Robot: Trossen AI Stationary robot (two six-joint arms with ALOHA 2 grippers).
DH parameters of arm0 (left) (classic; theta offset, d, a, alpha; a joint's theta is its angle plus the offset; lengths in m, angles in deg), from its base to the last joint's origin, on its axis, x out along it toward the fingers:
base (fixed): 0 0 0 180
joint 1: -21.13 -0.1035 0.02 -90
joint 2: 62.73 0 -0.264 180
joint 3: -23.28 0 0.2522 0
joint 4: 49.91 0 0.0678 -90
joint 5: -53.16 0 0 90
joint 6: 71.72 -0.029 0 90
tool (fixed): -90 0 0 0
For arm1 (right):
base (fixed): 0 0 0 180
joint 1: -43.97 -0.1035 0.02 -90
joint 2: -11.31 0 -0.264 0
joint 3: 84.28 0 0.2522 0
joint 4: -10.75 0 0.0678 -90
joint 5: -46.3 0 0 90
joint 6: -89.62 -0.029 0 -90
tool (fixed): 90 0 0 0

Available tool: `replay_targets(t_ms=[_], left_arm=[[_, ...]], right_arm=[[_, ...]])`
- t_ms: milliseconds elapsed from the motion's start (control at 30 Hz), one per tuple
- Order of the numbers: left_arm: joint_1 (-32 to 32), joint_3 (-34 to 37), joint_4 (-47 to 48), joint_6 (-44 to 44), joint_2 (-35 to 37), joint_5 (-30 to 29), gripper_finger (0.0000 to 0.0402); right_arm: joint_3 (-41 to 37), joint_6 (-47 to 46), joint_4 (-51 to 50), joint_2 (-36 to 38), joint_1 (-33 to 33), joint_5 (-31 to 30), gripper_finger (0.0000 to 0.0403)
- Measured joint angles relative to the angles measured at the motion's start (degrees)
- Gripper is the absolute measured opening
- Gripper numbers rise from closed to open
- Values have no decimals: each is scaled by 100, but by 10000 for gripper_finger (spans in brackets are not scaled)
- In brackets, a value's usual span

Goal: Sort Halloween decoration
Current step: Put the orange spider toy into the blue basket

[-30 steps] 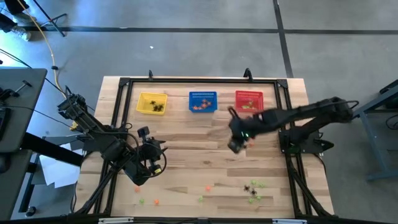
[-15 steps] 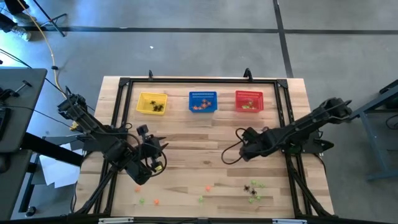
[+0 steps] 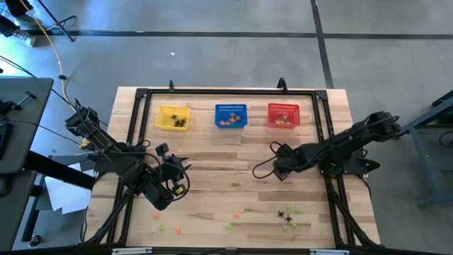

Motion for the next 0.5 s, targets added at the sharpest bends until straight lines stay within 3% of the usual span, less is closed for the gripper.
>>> replay_targets(t_ms=[267, 500], left_arm=[[0, 0, 0, 0, 0, 8, 101], [1, 0, 0, -2, 0, 160, 101]], right_arm=[[0, 471, -12, 0, 353, 28, 94], [0, 737, -15, -2, 680, 465, 94]])
